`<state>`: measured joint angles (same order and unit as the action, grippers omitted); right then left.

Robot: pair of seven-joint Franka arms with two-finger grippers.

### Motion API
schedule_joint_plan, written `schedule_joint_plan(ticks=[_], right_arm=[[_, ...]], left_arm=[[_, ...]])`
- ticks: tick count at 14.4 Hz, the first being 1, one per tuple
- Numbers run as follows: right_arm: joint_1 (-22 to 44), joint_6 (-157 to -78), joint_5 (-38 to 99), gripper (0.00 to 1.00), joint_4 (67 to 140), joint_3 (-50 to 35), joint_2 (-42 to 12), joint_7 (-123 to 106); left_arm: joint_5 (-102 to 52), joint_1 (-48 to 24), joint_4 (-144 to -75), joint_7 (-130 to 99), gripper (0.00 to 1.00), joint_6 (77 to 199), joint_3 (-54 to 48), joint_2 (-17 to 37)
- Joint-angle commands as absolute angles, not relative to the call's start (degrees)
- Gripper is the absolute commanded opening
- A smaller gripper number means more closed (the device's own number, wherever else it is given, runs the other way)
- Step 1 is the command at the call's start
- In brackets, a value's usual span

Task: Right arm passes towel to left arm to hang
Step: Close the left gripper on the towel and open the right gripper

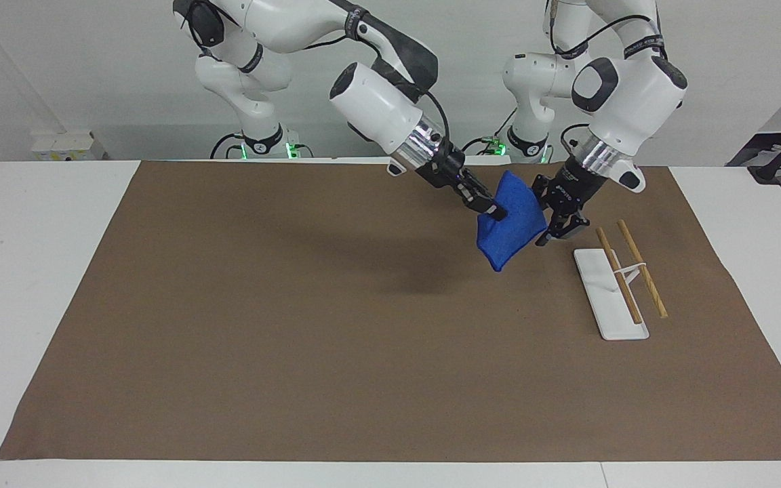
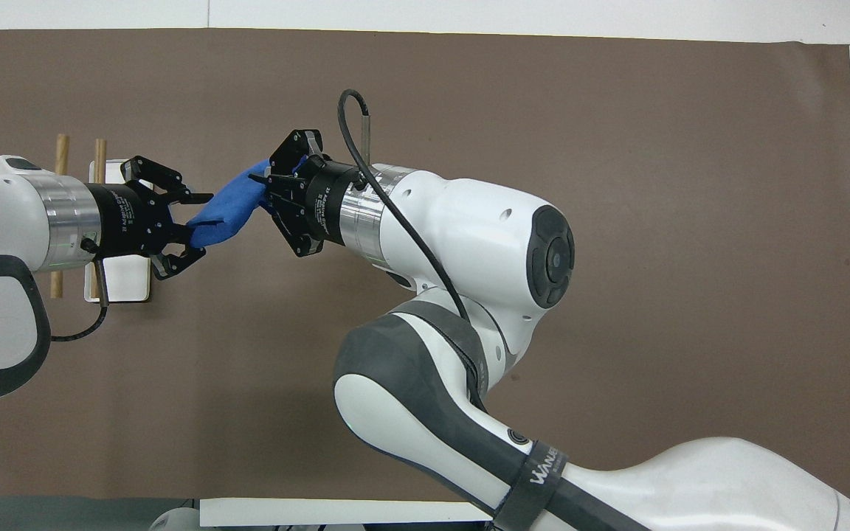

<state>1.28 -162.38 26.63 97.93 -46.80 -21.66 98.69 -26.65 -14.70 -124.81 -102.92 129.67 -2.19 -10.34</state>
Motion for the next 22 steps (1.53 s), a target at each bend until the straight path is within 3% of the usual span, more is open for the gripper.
schedule_joint_plan(ticks=[1, 2, 8, 9, 10, 11, 16, 22], right_arm=[[1.2, -163.5, 27.4, 0.0, 96.9, -47.6, -22.9, 98.8], [1.2, -163.5, 27.4, 0.0, 96.9, -47.6, -22.9, 98.7], [1.2, -163.5, 27.4, 0.03, 96.9, -47.6, -22.8, 98.4], [1.1, -163.4, 27.6, 0.25, 96.9, -47.5, -22.9, 98.7], [1.1, -163.4, 27.6, 0.74, 96.9, -47.6, -22.8, 98.5], [1.1, -163.5, 27.2, 0.99, 96.9, -47.5, -22.8, 98.4], [1.2, -163.2, 26.9, 1.0, 97.6, -46.6, -21.6, 95.6], [1.2, -163.0, 26.9, 1.0, 106.5, -39.0, -15.7, 62.1]], left_arm=[[-27.8, -15.1, -125.4, -103.4, 0.07, 130.4, -1.8, -10.7], [-27.9, -15.1, -125.4, -103.4, 0.01, 130.4, -1.8, -10.7], [-27.8, -15.0, -124.7, -102.7, 0.0, 130.6, -1.7, -10.5], [-27.8, -15.0, -124.4, -102.7, 0.0, 130.7, -1.7, -10.1], [-27.8, -15.0, -124.0, -102.7, 0.0, 130.7, -1.7, -9.8], [-27.8, -15.0, -123.5, -102.7, 0.0, 130.7, -1.6, -9.6], [-27.7, -13.0, -122.3, -95.4, 0.0, 131.0, -1.6, -8.8], [-27.7, -6.1, -122.6, -59.9, 0.0, 127.7, -1.6, -8.9]])
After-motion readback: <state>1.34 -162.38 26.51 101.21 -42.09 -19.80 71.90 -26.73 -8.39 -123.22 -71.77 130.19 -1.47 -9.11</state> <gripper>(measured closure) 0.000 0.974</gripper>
